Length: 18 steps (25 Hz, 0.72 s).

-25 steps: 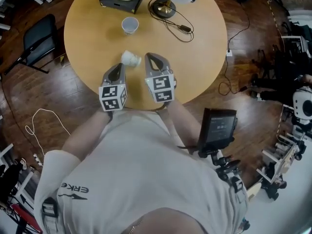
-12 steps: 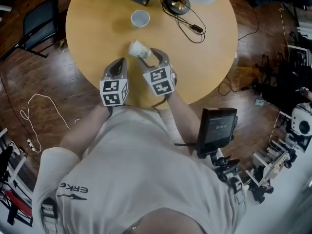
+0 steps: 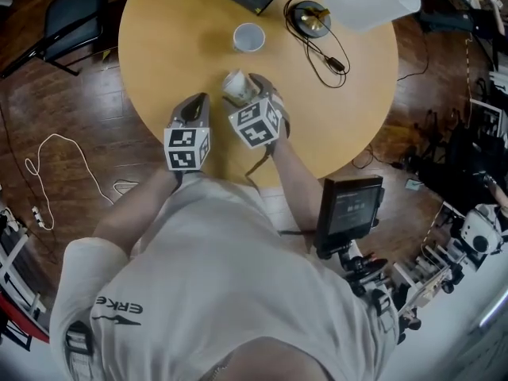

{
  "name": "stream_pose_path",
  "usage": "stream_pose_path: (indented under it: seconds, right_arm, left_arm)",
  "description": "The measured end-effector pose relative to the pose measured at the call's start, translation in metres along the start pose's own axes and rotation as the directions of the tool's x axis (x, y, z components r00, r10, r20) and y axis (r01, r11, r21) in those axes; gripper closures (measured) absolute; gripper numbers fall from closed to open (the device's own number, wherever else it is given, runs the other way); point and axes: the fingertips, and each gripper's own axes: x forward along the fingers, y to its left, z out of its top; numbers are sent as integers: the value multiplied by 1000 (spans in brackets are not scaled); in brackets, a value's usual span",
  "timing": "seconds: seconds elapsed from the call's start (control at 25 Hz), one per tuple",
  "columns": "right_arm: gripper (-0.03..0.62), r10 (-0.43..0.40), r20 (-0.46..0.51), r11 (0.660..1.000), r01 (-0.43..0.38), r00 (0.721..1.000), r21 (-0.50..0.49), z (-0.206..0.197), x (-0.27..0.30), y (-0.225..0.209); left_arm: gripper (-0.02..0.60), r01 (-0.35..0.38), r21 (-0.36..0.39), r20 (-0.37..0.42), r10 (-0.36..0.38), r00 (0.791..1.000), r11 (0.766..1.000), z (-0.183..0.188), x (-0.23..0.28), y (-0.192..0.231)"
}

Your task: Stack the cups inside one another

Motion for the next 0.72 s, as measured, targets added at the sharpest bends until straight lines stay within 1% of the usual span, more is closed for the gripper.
stream_pose_path:
  seconds: [0.2, 0.24, 0.28, 0.4, 0.48, 0.6, 0.68, 0.72]
  right_arm:
    - [214, -7, -68, 998, 3, 998, -55, -1, 19, -3]
    - [229, -19, -80, 998, 14, 997, -66, -2, 21, -5]
    - [262, -33, -88, 997, 26, 996, -77, -2, 23, -7]
    - [269, -56, -71, 996, 51, 996, -80, 4, 21, -10]
    - [269, -65, -21, 997, 64, 998, -44, 12, 15, -12]
    - [269, -84, 105, 995, 77, 991, 69, 27, -3, -17]
    - [270, -111, 209, 984, 78, 972, 158, 40, -19, -23]
    - [270, -131, 261, 978, 81, 956, 195, 46, -28, -26]
  left_arm:
    - [580, -17, -18, -3, 17, 1000, 1000, -1, 1, 10]
    - [580, -19, -20, -1, 19, 1000, 1000, 0, 1, 11]
    - [580, -20, -21, 2, 20, 1000, 1000, 1, 1, 13]
    - [580, -25, -19, 7, 25, 1000, 1000, 4, 0, 17]
    - [580, -23, -13, 13, 23, 1000, 1000, 7, -2, 17]
    - [580, -14, 0, 23, 14, 1000, 1000, 11, -5, 13]
    - [580, -3, 13, 31, 3, 1000, 1000, 15, -6, 8]
    - [580, 3, 21, 36, -4, 999, 1000, 17, -7, 6]
